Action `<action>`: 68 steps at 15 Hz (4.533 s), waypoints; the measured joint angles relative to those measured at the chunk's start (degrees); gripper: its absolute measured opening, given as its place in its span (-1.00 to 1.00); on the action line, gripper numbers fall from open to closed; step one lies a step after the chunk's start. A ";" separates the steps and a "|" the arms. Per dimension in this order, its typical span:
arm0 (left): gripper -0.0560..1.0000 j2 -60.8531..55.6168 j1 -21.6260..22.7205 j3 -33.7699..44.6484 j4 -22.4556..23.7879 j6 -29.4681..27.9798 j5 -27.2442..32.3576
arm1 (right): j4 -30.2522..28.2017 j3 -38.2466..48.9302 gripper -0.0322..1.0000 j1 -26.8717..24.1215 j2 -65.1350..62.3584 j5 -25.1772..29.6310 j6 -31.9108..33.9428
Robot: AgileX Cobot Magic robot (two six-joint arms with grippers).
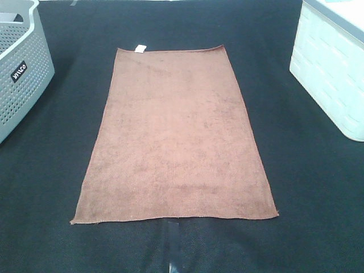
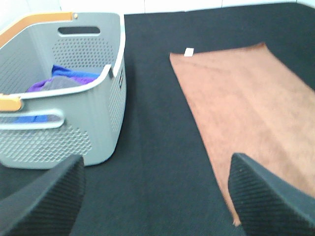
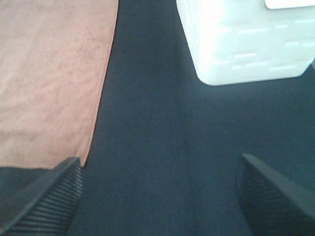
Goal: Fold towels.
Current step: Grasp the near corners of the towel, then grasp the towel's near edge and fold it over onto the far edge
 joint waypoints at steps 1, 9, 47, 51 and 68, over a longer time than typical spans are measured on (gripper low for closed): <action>0.55 3.50 0.00 0.74 -1.26 -0.17 -3.55 | 0.00 0.00 0.59 0.00 3.61 -2.41 0.00; 0.55 45.44 0.00 1.83 -34.78 8.14 -18.22 | 14.90 0.00 0.52 0.00 40.22 -8.65 -1.66; -0.89 103.13 -0.57 -9.05 -74.20 59.13 -5.27 | 61.42 -7.10 -0.94 6.82 92.19 -22.75 -40.91; -0.89 95.23 -0.06 -3.32 -70.19 56.84 -5.27 | 55.46 -3.44 -0.94 6.82 86.69 -19.54 -34.55; -0.89 92.59 -0.06 -13.87 -68.70 53.51 -8.37 | 48.76 -20.63 -0.94 6.82 87.55 -16.79 -30.02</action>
